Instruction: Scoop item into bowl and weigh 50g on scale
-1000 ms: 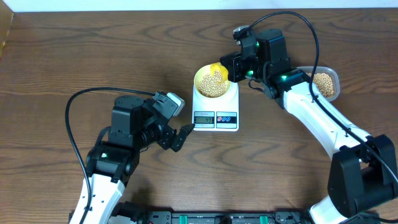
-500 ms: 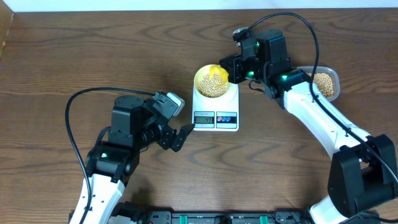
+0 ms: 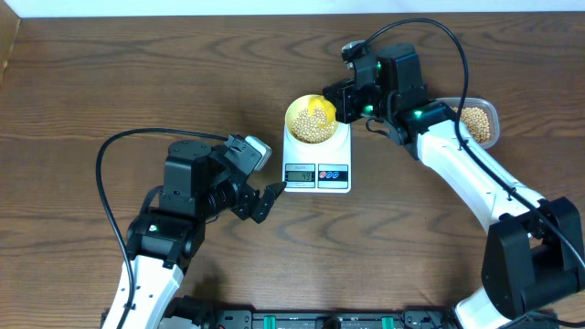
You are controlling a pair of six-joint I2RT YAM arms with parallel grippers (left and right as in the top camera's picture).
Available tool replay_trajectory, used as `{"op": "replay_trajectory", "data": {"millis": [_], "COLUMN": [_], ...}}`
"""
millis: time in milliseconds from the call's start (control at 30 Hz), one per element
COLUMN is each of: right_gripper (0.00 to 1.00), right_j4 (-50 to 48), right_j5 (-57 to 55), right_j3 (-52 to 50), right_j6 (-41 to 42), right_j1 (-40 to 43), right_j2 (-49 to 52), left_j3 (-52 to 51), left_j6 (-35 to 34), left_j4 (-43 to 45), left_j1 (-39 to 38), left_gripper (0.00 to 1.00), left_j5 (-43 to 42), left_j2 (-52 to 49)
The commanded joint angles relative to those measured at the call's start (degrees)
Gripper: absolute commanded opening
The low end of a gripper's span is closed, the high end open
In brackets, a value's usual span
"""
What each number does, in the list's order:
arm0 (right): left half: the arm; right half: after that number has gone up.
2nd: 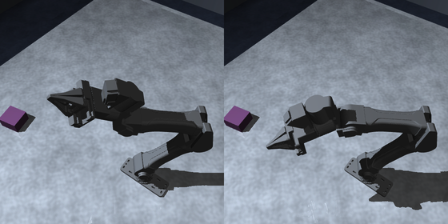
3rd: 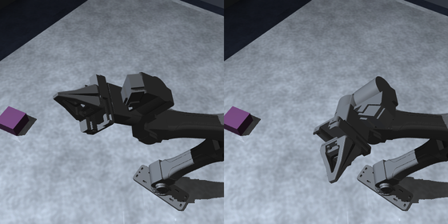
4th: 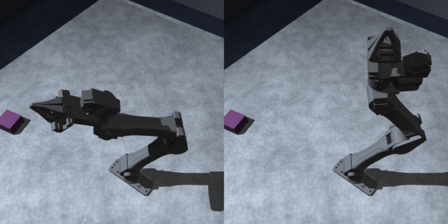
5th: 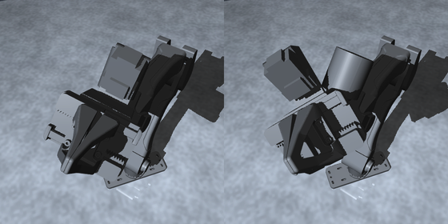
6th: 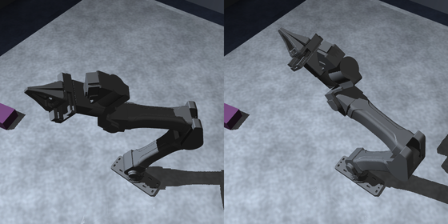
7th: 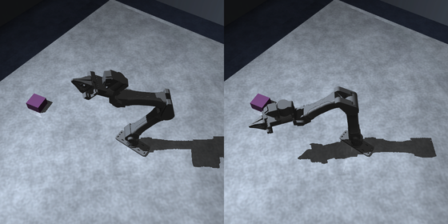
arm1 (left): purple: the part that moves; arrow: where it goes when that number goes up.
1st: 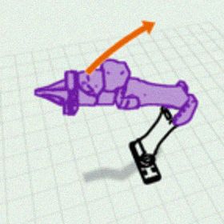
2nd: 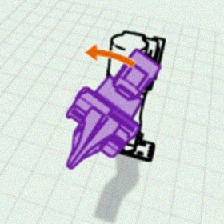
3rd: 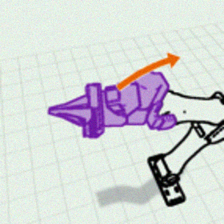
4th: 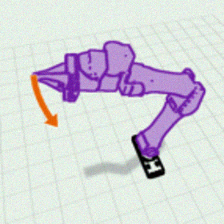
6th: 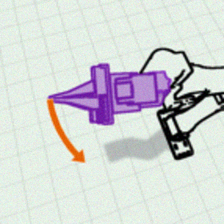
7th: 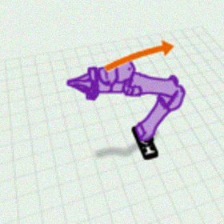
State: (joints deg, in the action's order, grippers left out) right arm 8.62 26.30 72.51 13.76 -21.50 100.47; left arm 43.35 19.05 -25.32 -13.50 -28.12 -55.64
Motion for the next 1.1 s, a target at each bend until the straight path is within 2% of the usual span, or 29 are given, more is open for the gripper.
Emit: {"op": "replay_trajectory", "data": {"millis": [0,367,433,1067], "right_gripper": [0.01,0.01,0.01,0.01], "right_j4": [-0.24,0.15,1.46,0.39], "right_j5": [0.15,2.75,-1.05,-0.68], "right_j3": [-0.22,-0.22,-0.22,-0.22], "right_j6": [-0.96,-1.46,-3.96,-2.38], "right_j1": [0.17,-0.26,-0.24,0.09], "right_j2": [0.17,0.17,0.17,0.17], "left_j3": [-0.50,-0.50,-0.50,-0.50], "left_j6": [-0.74,-0.74,-0.74,-0.74], "left_j4": [0.13,0.11,0.13,0.13], "left_j1": [0.31,0.31,0.31,0.31], "left_gripper": [0.98,0.98,0.98,0.98], "left_j5": [0.31,0.33,0.33,0.33], "left_j2": [-0.09,-0.09,-0.09,-0.09]}}
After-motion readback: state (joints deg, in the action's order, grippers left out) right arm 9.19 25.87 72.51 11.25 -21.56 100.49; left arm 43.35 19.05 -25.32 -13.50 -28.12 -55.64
